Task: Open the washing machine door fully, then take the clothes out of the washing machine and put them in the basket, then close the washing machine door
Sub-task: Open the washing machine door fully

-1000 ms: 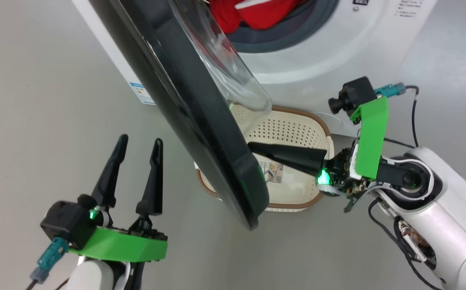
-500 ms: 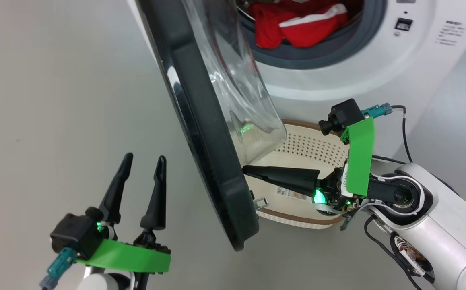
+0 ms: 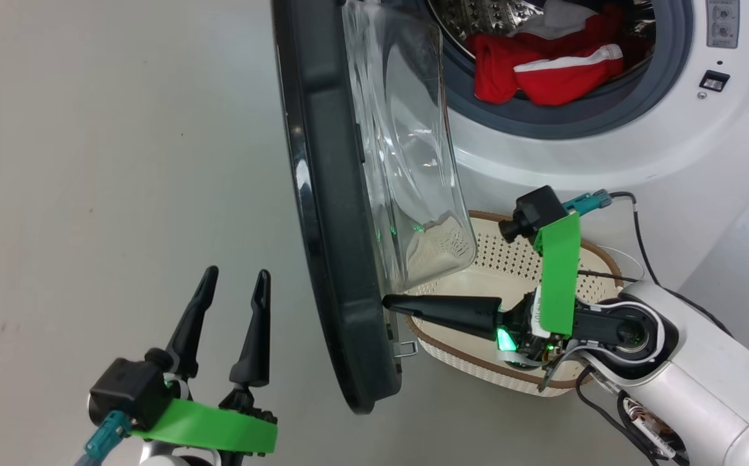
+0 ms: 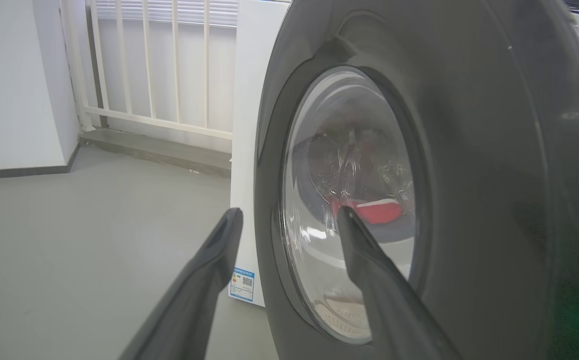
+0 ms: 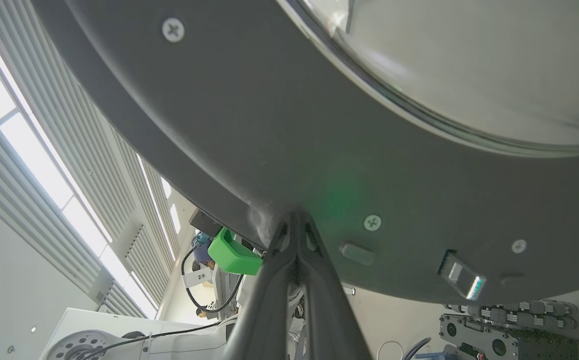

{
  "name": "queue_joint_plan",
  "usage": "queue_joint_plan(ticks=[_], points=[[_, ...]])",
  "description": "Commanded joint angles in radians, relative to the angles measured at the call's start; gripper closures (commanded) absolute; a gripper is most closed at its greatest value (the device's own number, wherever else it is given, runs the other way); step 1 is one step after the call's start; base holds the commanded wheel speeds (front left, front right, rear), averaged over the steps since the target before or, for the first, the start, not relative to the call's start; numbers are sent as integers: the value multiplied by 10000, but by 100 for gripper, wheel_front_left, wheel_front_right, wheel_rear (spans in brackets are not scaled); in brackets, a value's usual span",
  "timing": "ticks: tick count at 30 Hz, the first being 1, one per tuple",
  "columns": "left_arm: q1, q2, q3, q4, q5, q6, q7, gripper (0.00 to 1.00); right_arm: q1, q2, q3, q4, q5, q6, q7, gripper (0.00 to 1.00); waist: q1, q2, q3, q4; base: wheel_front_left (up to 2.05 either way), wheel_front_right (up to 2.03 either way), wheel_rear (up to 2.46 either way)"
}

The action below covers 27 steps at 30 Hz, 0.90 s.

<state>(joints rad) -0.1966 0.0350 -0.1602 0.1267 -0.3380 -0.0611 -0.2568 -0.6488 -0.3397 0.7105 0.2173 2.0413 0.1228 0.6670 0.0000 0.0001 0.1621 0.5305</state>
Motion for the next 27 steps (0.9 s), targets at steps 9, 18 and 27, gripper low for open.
queue_joint_plan(ticks=[9,18,27], points=[[392,152,610,-569,-143,232,-49,0,-396,600,547,447,-48,79,30,100,0,-1,-64,128,0,0,0],[489,152,614,-641,-140,269,-49,0,-540,796,548,730,-265,79,50,100,0,-1,-79,120,0,0,0],[477,152,603,-508,-87,202,-49,0,-251,563,96,461,-1508,79,-1123,0,0,-1,-252,67,0,0,0]])
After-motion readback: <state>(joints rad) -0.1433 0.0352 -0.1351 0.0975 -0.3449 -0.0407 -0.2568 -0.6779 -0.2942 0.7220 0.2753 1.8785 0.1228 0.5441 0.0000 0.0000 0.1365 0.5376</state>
